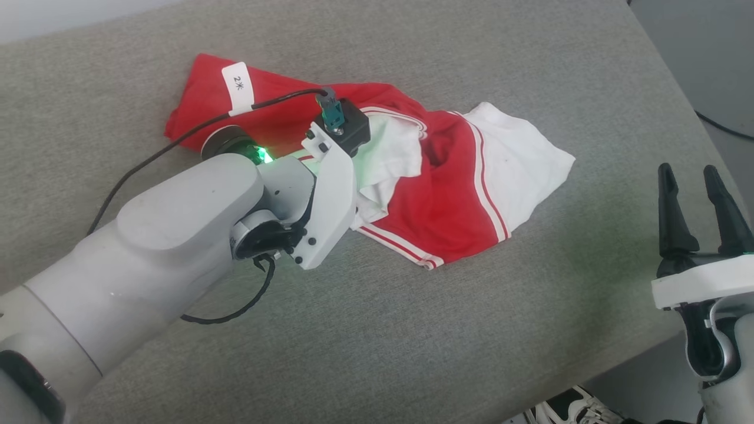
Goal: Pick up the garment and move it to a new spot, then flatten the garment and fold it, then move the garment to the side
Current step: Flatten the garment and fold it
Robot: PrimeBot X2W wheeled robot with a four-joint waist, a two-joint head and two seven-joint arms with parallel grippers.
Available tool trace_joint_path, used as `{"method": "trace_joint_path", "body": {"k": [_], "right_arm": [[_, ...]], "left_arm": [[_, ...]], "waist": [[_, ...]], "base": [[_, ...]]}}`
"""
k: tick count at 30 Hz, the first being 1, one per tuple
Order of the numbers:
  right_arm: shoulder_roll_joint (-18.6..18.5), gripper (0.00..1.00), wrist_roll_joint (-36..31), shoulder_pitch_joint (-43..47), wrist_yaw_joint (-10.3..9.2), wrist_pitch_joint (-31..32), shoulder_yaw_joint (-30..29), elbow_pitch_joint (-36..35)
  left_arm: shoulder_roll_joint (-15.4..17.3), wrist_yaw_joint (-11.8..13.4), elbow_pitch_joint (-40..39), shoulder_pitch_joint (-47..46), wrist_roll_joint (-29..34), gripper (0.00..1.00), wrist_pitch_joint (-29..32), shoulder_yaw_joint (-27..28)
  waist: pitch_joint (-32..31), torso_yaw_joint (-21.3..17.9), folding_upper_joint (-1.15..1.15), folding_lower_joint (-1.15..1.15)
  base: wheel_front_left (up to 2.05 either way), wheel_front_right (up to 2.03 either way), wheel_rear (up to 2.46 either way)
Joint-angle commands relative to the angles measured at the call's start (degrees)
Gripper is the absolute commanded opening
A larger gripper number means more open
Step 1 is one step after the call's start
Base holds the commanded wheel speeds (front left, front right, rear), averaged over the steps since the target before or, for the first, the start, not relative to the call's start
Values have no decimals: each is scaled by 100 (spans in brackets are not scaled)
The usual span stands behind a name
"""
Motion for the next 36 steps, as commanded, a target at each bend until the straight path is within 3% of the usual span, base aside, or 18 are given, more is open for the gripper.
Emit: {"method": "trace_joint_path", "body": {"k": [1,9,12,17,23,28,36], "right_arm": [[-5,100,-25,-92,-8,-41,6,-20],[-171,100,-86,-15,-8,-42,-33,-72],[-240,100,-115,68,-8,-4,-39,-126],[-355,100,-160,170,-8,186,-37,-298],[-385,100,-229,219,-8,412,-11,-480],[-395,100,-304,239,-8,582,20,-653],[-446,100,-357,333,-8,789,-34,-902]], "left_arm": [[21,5,-26,-67,93,0,-38,-8],[-25,5,-188,-170,10,0,-291,-5],[142,6,-274,-212,-92,0,-470,-9],[936,6,-462,-93,-232,0,-817,-10],[1858,6,-337,234,46,0,-1154,-5],[2267,6,215,497,588,0,-1436,-5],[2022,7,1630,918,-364,0,-1467,283]], "waist": [[-10,33,0,0],[-183,505,0,0],[-298,780,0,0],[-497,1319,0,0],[-528,1647,0,0],[-492,1729,0,0],[-421,1714,0,0]], "base": [[0,0,0],[0,0,0],[0,0,0],[0,0,0],[0,0,0],[0,0,0],[0,0,0]]}}
